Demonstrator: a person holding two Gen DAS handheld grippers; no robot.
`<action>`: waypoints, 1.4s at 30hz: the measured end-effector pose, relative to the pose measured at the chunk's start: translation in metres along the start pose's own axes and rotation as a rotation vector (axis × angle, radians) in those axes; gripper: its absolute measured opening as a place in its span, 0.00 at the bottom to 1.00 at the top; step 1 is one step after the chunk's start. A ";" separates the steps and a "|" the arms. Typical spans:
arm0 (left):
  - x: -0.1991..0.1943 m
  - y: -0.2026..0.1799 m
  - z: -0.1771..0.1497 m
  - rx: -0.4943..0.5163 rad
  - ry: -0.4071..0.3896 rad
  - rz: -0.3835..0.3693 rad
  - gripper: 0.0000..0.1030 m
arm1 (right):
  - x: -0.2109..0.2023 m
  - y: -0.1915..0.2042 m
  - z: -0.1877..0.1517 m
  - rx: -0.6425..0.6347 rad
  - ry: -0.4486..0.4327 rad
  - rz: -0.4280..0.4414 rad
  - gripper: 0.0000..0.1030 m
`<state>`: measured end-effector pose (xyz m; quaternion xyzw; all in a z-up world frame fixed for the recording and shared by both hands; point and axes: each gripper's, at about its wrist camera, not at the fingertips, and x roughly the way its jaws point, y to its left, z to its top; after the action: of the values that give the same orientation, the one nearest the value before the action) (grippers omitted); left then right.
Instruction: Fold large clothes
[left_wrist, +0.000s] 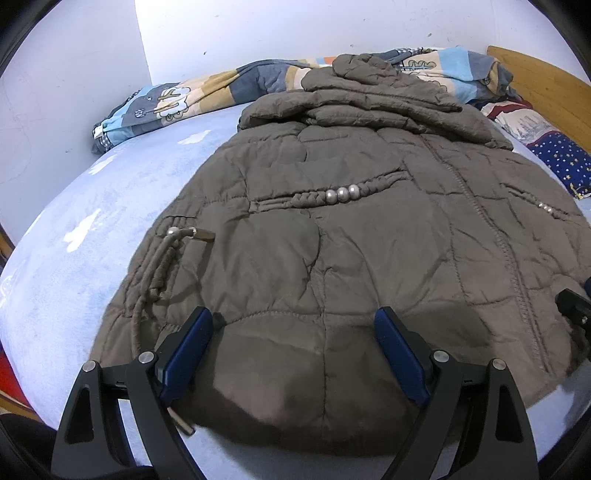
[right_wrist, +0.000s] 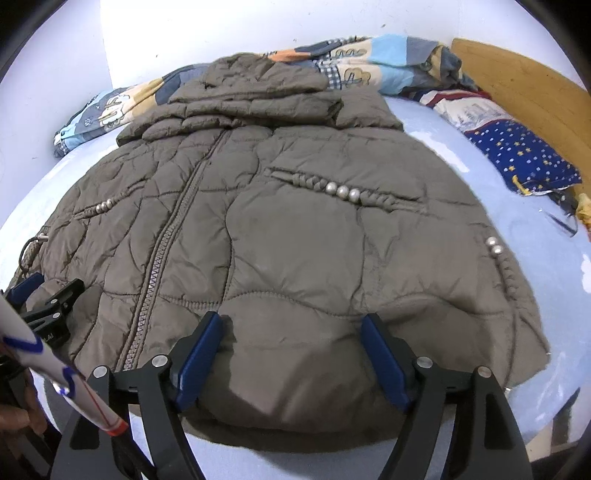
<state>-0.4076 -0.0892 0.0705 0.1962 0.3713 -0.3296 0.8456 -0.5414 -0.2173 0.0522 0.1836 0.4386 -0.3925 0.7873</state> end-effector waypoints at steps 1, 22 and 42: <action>-0.005 0.002 0.000 -0.007 -0.006 0.001 0.86 | -0.003 0.001 -0.001 -0.004 -0.008 -0.010 0.80; -0.001 0.015 -0.014 -0.030 0.021 0.069 0.88 | -0.005 -0.004 -0.006 0.010 0.006 -0.036 0.83; -0.001 0.016 -0.016 -0.027 0.018 0.071 0.88 | -0.002 0.000 -0.005 -0.011 0.008 -0.046 0.87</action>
<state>-0.4050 -0.0687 0.0618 0.2007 0.3759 -0.2928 0.8560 -0.5454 -0.2131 0.0514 0.1710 0.4480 -0.4073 0.7773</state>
